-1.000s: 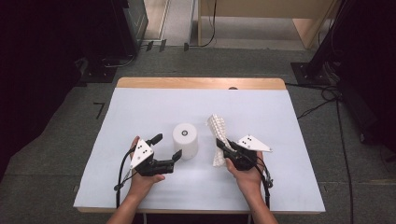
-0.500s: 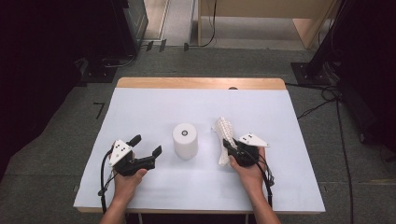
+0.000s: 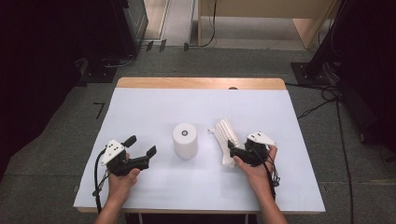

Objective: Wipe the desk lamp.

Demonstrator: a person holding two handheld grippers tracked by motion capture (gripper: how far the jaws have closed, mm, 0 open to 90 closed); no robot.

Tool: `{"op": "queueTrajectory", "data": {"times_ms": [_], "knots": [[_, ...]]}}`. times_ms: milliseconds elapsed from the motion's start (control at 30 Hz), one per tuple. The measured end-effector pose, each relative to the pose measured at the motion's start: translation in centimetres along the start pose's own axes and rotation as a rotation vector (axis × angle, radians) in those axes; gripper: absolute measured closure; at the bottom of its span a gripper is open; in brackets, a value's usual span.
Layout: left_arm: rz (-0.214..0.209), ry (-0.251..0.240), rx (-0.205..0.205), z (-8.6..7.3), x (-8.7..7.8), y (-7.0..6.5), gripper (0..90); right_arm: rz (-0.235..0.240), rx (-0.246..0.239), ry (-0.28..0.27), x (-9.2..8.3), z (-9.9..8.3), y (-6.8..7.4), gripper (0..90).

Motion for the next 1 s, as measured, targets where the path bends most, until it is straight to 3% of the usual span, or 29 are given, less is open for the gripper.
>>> {"op": "queueTrajectory", "data": {"times_ms": [100,333,733,1000], "knots": [[0.003,0.002,-0.006,-0.4,-0.7,0.4,7.4,-0.03,0.012,0.009,-0.8,-0.3,-1.3,6.8],[0.012,0.001,-0.034,-1.1,-2.4,1.5,7.4,-0.022,0.039,-0.001,-2.8,-0.8,-3.6,1.5],[0.043,0.016,-0.043,-2.4,-4.0,2.9,7.4,0.015,0.013,-0.056,-5.9,-1.2,-4.2,0.0],[0.078,0.033,-0.054,-3.4,-5.0,4.3,7.4,-0.012,0.009,-0.049,-7.4,-3.0,-6.2,0.0]]}}
Point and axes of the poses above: each handheld gripper's, and its own axes: x roughly forward along the jaws, z roughly out of its top, y roughly to its left, the point moved 8 cm from there along x, roughly forward along the jaws, and after that the axes turned 7 degrees about y, right-handed, at the moved point
